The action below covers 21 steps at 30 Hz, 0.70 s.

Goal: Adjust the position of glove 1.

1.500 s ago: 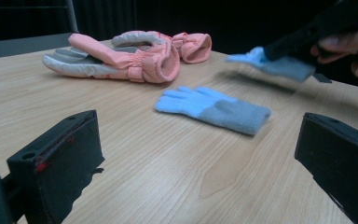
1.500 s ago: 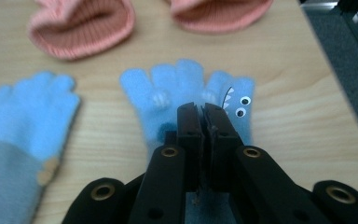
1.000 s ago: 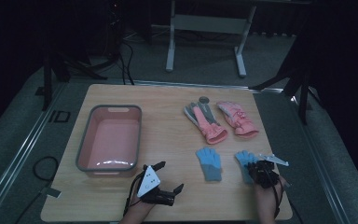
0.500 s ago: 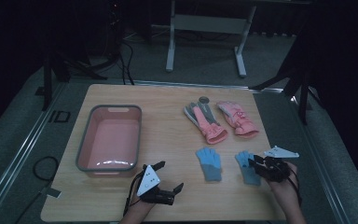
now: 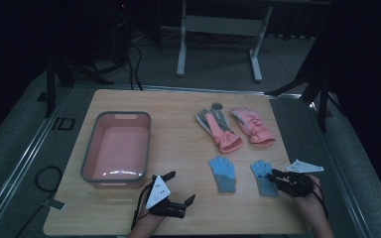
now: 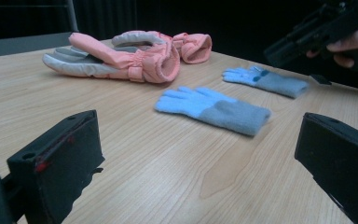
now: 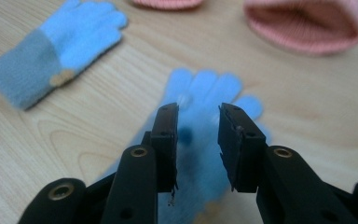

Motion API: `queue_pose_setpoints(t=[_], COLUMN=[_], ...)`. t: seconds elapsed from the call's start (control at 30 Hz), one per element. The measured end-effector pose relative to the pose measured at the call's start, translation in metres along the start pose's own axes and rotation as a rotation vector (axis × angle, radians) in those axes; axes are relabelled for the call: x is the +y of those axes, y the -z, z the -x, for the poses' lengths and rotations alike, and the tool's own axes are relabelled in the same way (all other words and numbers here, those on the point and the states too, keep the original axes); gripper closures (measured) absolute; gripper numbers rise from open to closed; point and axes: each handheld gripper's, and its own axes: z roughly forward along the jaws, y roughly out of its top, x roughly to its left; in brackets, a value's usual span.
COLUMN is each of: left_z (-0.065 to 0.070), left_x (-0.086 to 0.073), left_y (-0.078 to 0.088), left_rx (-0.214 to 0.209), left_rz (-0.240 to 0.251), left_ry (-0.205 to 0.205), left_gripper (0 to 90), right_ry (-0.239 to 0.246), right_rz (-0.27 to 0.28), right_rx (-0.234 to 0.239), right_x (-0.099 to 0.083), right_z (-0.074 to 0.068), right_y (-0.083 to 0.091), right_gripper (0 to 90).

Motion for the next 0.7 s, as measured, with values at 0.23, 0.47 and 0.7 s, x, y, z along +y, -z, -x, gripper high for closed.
queue_pose_setpoints(t=[0.23, 0.47, 0.7], left_z=[0.000, 0.000, 0.000], left_x=[0.000, 0.000, 0.000], left_y=[0.000, 0.000, 0.000], left_rx=[-0.003, -0.005, -0.004], left_rz=[-0.001, -0.001, -0.002], left_ry=[-0.003, -0.002, -0.001], left_gripper=[0.7, 0.7, 0.8], right_ry=[-0.005, 0.022, -0.080], right_rz=[-0.030, -0.028, 0.011], right_rx=[-0.027, -0.083, -0.103], right_x=[-0.014, -0.013, 0.008], right_z=[-0.007, -0.018, -0.017], right_y=[-0.018, -0.020, -0.007], right_gripper=[74.3, 85.7, 87.5])
